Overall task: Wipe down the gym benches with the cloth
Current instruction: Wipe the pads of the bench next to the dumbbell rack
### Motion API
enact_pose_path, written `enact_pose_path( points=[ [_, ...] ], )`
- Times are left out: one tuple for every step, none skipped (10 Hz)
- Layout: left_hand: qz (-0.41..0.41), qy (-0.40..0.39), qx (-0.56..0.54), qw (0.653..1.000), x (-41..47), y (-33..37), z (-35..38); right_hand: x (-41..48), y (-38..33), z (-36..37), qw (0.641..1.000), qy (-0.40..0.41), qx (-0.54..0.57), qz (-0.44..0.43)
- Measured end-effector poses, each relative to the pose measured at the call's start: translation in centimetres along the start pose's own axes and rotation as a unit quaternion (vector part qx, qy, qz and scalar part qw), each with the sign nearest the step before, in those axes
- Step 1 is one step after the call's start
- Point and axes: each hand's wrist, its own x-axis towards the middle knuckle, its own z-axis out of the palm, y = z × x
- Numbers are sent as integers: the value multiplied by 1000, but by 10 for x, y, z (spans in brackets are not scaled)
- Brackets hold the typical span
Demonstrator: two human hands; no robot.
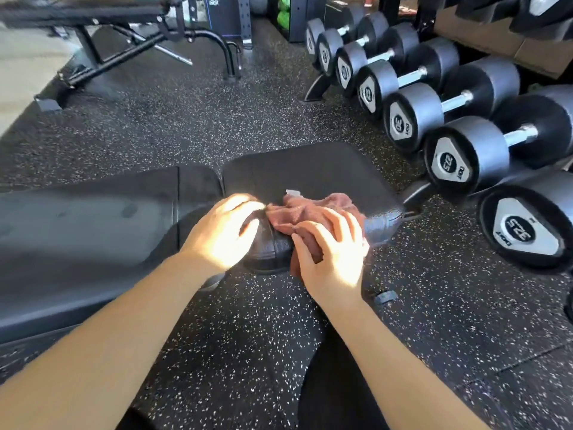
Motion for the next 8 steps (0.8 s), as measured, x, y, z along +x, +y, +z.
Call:
enact_pose_path(
  points=[
    [-29,8,36,999,-19,-33,-23,2,-30,14,999,-13,1,-43],
    [-71,31,61,995,-41,-69,-44,18,-48,22,995,-100,7,15],
    [-110,47,58,991,-55,-87,-48,36,-66,34,971,-180,134,77],
    [-134,66,45,988,-59,-89,-41,44,-80,41,911,-157,367,103],
    [-148,68,33,986,-60,-90,-39,46,-80,34,931,-245,249,109],
    [-151,70,22,986,-63,-91,-39,33,-54,19,969,-246,18,-29],
    [-145,82,21,986,-62,-91,-38,34,-41,13,958,-242,-127,-85],
    [-148,87,23,985,-61,-91,-38,46,-46,25,965,-213,-126,-85]
  ],
)
